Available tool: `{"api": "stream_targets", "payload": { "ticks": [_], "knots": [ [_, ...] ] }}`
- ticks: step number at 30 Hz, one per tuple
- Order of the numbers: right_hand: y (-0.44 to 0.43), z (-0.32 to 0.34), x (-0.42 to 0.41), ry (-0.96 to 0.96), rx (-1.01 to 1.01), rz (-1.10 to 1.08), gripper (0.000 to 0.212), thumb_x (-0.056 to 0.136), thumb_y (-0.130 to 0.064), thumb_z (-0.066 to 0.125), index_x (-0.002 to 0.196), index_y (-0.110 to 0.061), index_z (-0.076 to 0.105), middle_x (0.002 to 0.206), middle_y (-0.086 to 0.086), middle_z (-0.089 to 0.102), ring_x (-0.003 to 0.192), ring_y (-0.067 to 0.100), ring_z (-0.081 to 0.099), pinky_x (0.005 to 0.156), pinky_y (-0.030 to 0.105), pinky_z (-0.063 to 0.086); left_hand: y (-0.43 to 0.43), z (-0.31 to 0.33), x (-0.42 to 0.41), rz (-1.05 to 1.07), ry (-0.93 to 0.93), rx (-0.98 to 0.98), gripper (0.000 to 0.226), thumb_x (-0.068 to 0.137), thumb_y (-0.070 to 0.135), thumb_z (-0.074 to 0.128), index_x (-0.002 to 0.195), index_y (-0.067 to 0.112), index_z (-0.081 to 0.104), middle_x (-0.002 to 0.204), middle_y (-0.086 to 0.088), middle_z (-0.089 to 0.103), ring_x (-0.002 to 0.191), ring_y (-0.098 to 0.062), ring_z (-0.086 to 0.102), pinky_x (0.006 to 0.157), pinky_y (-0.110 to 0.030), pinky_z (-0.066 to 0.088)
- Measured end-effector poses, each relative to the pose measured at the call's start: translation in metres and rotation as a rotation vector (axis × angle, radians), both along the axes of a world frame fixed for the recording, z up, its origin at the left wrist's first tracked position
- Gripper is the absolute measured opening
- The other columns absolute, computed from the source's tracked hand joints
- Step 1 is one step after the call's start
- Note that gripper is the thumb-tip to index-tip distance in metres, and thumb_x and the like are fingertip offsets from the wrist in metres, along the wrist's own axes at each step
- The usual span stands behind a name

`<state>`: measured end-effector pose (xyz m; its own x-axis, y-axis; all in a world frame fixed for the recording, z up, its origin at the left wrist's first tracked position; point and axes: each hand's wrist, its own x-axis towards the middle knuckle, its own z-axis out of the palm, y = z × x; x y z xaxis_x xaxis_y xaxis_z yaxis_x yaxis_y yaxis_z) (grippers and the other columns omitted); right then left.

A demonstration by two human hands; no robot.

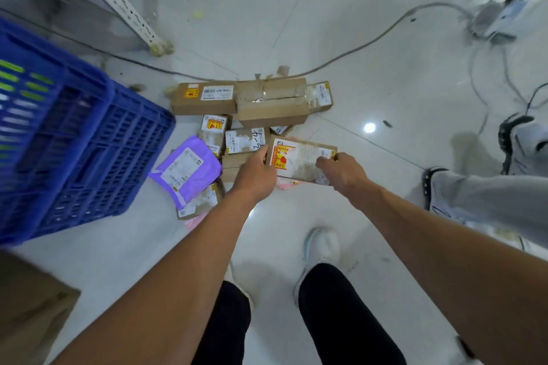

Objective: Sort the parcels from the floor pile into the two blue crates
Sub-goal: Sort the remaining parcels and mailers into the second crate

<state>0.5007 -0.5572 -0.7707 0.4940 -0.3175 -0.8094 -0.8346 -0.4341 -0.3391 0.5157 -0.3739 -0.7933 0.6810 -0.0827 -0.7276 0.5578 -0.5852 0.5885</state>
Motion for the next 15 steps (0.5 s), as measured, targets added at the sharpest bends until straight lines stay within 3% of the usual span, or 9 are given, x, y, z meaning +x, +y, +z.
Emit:
{"api": "stream_targets", "payload": {
  "ticks": [3,9,15],
  "knots": [
    [0.022,0.069,-0.005,-0.026,-0.027,0.058,0.04,0.091,-0.033,0.054,0.122,-0.008,0.056,0.113,0.01,0.063,0.104,0.03,0.059,0.088,0.037,0.048,0.029,0.065,-0.01,0.058,-0.014,-0.008,0.045,0.088,0.021,0.046,0.124,0.042,0.06,0.116,0.012,0.071,0.107,-0.019,0.066,0.093,-0.047,0.055],
    [0.083,0.203,-0.017,-0.081,-0.003,0.152,0.044,0.091,-0.036,0.051,0.127,-0.011,0.054,0.119,0.009,0.063,0.109,0.031,0.059,0.098,0.044,0.048,0.092,0.203,-0.038,0.139,-0.074,-0.032,0.039,0.098,0.016,0.046,0.126,0.038,0.062,0.122,0.01,0.069,0.113,-0.017,0.062,0.099,-0.04,0.051],
    [0.155,0.335,-0.026,-0.185,0.049,0.282,0.034,0.094,-0.034,0.051,0.122,-0.015,0.059,0.114,0.005,0.064,0.103,0.027,0.058,0.082,0.031,0.04,0.166,0.339,-0.072,0.292,-0.11,-0.065,0.041,0.092,0.016,0.052,0.124,0.039,0.065,0.116,0.017,0.071,0.11,-0.012,0.065,0.1,-0.036,0.051]
  ]
}}
